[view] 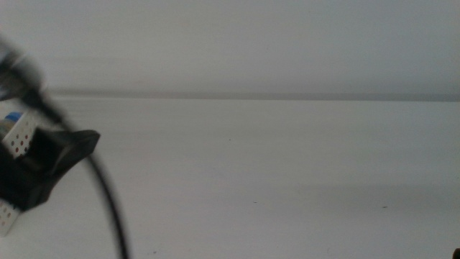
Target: Use arms to grab the bottles and put them into the dustbin to the left of the table.
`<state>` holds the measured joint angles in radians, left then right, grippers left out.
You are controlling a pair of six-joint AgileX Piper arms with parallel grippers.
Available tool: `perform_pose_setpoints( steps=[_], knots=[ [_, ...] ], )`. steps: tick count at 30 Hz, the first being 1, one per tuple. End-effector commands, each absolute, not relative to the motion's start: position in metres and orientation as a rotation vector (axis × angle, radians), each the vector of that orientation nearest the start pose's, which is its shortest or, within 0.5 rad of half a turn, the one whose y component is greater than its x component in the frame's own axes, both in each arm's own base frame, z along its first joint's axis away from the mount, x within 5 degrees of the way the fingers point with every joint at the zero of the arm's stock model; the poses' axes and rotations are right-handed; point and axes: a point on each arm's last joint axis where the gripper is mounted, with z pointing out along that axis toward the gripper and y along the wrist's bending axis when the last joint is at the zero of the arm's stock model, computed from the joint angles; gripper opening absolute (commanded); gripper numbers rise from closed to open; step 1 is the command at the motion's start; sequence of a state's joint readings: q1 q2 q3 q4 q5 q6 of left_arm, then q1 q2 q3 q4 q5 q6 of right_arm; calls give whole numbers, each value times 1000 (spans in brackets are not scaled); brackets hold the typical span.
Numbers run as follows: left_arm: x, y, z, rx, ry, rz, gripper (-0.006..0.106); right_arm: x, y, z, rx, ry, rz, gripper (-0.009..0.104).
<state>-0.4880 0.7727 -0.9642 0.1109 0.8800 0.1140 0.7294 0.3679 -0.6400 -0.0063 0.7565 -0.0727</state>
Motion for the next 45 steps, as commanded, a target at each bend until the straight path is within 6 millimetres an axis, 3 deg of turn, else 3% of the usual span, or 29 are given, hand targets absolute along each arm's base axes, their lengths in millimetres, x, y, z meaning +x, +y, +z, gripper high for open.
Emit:
perform_pose_setpoints(
  steps=[1, 5, 24, 36, 42, 45],
  knots=[
    [110, -51, 384, 645, 1956, -90, 94, 46, 40, 334, -778, 1822, 412, 93],
    [102, -46, 384, 582, 1942, -117, 94, 46, 40, 334, -779, 1821, 410, 93],
    [107, -52, 402, 548, 1735, -171, 94, 46, 40, 334, -779, 1822, 413, 93],
    [107, -50, 404, 557, 1713, -132, 94, 46, 40, 334, -779, 1822, 413, 93],
    [113, -41, 393, 484, 1692, -71, 94, 53, 46, 328, -742, 1738, 434, 93],
    [110, -30, 376, 412, 1678, -15, 94, 62, 51, 310, -690, 1672, 433, 93]
  ],
)
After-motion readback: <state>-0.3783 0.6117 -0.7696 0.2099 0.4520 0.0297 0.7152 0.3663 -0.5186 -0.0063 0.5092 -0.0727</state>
